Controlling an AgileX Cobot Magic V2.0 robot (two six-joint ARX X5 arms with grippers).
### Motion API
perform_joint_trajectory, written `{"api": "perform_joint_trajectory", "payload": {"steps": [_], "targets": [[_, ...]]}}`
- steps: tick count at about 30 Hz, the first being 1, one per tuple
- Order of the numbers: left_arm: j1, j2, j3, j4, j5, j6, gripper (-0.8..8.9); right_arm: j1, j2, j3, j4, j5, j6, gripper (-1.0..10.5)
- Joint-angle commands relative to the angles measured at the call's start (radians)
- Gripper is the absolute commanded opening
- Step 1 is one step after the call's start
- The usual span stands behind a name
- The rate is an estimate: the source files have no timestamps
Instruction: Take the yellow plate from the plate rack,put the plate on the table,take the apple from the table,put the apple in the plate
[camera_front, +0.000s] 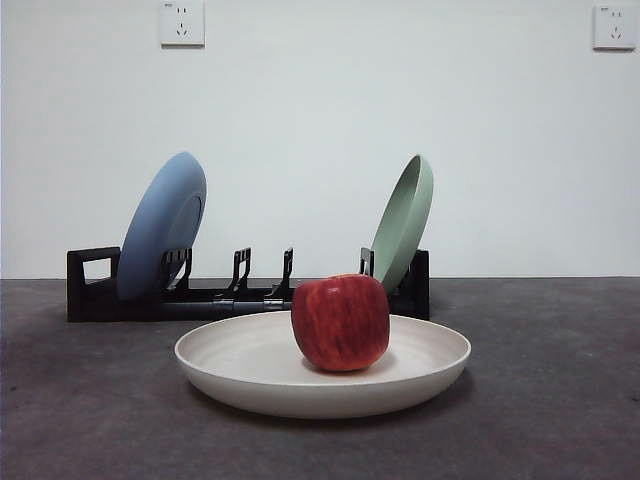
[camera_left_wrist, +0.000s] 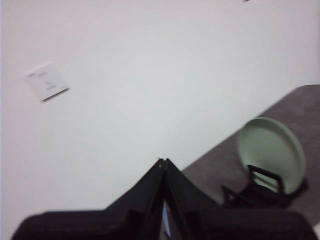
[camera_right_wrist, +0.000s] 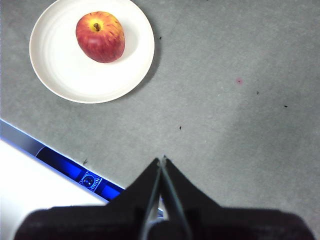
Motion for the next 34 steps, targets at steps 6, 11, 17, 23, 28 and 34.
{"api": "perform_joint_trajectory", "payload": {"steps": [6,11,17,23,28,34], "targets": [[0.105,-0.216,-0.498,0.331,0.006,-0.209,-0.04,0.001,0.001,-0.002,-0.019,0.004,0.008,0.0],[0.140,-0.308,-0.695,0.348,-0.065,-0.315,-0.04,0.001,0.001,-0.002,-0.019,0.004,0.008,0.0],[0.161,-0.391,-0.830,0.343,-0.152,-0.416,-0.04,0.001,0.001,-0.002,-0.019,0.004,0.008,0.0],[0.169,-0.450,-0.852,0.201,-0.163,-0.430,-0.04,0.001,0.001,-0.002,-0.018,0.004,0.008,0.0],[0.170,-0.450,-0.852,0.137,-0.162,-0.443,-0.04,0.001,0.001,-0.002,-0.005,0.004,0.008,0.0],[0.171,-0.449,-0.852,0.138,-0.166,-0.446,-0.04,0.001,0.001,-0.002,-0.005,0.004,0.008,0.0]]}}
